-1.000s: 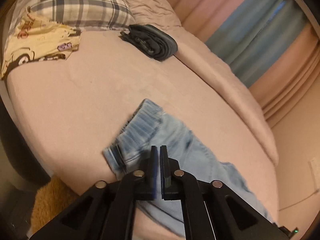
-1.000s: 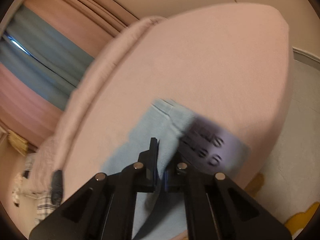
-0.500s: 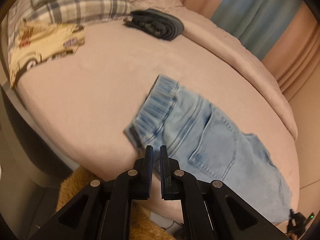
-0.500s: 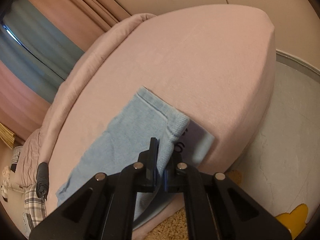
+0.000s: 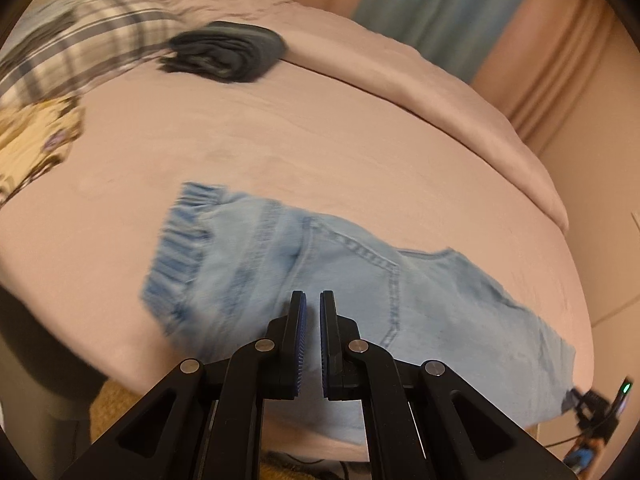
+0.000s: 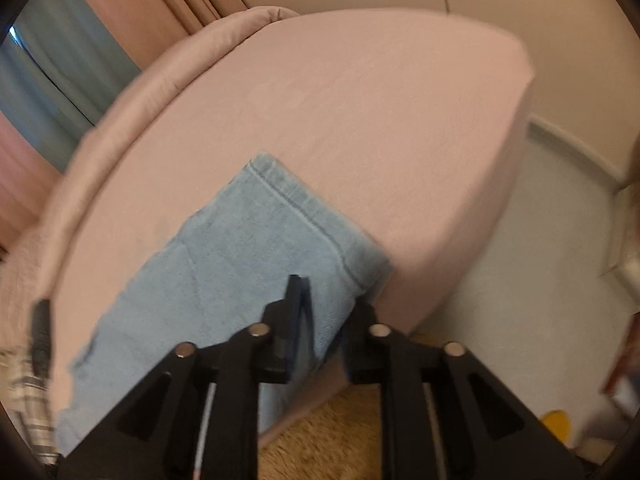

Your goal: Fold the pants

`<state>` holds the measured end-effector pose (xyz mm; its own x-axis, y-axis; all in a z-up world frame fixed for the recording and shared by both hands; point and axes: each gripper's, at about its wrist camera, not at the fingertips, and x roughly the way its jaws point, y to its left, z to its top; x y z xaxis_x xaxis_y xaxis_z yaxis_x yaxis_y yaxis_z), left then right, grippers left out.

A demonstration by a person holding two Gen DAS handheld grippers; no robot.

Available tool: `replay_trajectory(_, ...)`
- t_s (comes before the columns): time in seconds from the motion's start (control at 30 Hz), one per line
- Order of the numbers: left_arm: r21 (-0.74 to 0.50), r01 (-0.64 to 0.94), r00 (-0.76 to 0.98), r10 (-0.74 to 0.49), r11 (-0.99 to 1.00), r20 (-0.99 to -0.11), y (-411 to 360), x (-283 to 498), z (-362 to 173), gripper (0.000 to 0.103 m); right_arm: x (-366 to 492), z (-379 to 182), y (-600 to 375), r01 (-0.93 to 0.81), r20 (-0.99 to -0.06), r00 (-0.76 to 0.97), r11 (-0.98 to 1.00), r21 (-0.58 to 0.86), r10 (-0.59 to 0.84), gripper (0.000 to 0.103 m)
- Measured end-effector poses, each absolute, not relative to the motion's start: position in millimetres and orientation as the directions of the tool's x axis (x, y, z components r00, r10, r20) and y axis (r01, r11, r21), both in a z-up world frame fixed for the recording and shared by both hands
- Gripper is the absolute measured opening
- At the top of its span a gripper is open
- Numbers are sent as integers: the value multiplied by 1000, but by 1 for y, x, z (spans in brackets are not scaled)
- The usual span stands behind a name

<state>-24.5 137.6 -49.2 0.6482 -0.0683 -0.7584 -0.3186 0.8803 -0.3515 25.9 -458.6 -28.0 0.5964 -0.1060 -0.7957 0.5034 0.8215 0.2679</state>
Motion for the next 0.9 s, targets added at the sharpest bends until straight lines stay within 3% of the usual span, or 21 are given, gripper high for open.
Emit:
replay_trajectory(0.13,-349,-274,606,-121,896,-786,128,-7,-66,1,27,9,-424,440,-742,632,892,108,-222,50)
replay_trajectory(0.23,-349,-272,554,-150,897,-819,125,-1,-87,0,42,26,-367,237,-728,675,969,65,-116,53)
replay_trajectory(0.33,-376,-275,549,-177,885,-817,127,-4,-97,0,60,31,-298,-29,-708,700,995,100,91,61)
replay_trajectory(0.47,-405,-303,531,-200,862,-823,135,-11,-103,0,101,6,-208,-341,-756,533,914,220,381,59)
replay_trajectory(0.6,-423,-297,530,-221,856,-819,135,-20,-103,1,139,-27,-138,-468,-809,378,847,252,449,59)
replay_trajectory(0.77,-353,-271,534,-165,896,-829,127,-29,-98,2,163,-66,-86,-555,-874,267,807,204,405,61)
replay_trajectory(0.83,-355,-277,535,-163,893,-829,127,-30,-97,2,166,-72,-82,-597,-871,276,783,177,407,55)
replay_trajectory(0.9,-360,-281,537,-165,890,-827,127,-31,-96,1,162,-72,-84,-623,-858,294,765,162,421,18)
